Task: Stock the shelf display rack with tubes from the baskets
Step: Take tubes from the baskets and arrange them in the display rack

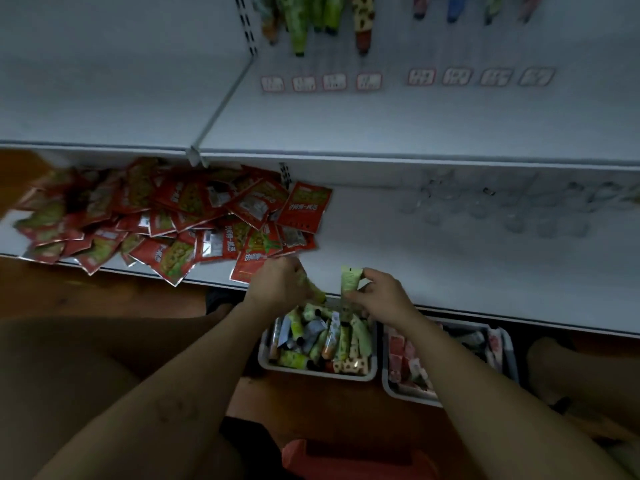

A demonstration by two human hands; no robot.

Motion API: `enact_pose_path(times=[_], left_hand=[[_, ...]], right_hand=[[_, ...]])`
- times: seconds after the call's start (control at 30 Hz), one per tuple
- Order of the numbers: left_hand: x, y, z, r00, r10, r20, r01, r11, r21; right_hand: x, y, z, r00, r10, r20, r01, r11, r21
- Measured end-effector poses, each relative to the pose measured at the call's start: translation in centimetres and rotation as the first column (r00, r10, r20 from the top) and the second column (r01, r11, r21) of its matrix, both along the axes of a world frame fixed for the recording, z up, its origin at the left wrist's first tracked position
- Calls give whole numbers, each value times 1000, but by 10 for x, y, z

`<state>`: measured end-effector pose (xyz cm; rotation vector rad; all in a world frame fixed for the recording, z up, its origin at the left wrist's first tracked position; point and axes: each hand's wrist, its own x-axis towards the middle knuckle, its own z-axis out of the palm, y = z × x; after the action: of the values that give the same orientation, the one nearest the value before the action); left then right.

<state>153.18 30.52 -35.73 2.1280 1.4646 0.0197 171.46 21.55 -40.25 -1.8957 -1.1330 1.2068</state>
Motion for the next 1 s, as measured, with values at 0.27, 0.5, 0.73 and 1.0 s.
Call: enact_pose_path(times=[0.27, 0.5, 0.73, 1.0], left_hand=[[8, 7, 130, 955, -62, 289, 0, 978, 208], [28, 33, 209, 873, -134, 468, 11, 967, 256], [48, 71, 248, 805, -150, 574, 11, 971, 240], [51, 128, 271, 760, -165, 629, -78, 937, 340]], right_hand=[[2, 10, 102, 995, -42, -90, 66, 958, 280], [16, 34, 201, 996, -81, -21, 80, 853, 516], [32, 75, 274, 999, 16, -37, 4, 870, 493], [38, 137, 316, 952, -203, 231, -2, 747, 665]])
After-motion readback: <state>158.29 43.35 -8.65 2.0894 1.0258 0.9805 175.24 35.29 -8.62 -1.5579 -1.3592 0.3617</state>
